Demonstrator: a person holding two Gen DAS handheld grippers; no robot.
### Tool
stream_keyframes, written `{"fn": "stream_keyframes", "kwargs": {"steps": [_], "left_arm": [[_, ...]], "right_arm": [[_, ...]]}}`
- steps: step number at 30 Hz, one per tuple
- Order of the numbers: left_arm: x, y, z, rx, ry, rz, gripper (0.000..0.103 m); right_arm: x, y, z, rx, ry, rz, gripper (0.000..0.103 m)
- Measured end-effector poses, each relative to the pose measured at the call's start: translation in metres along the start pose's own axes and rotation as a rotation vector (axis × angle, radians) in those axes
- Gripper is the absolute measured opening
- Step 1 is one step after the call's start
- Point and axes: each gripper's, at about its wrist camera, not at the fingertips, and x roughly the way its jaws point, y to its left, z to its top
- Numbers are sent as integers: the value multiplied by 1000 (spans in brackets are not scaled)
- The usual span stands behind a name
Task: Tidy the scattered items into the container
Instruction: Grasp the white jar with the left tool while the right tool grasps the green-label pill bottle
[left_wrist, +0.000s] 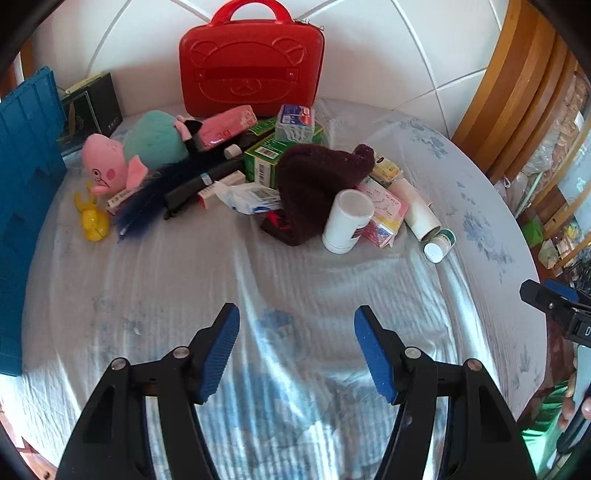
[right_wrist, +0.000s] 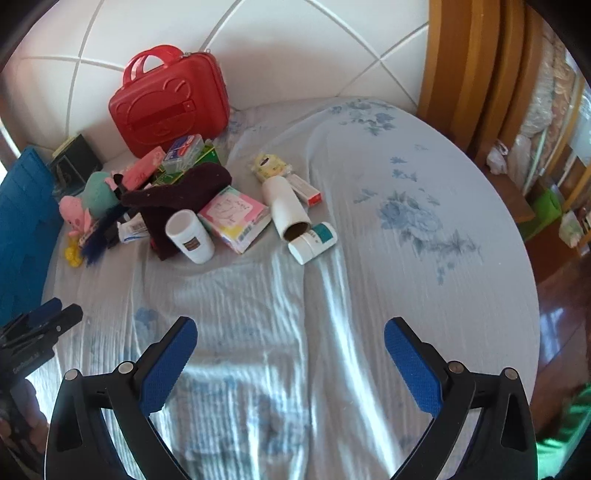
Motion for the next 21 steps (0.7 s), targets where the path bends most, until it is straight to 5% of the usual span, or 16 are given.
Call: {"fn": "stream_keyframes", "kwargs": {"steps": [9,21], "left_arm": [[83,-55,21,-71,48,74,64],[158,-78,54,-75,4,159,64]], "right_arm": [[88,-30,27,-100,123,103,103],[154,-41,46,-157,118,139,103]]}}
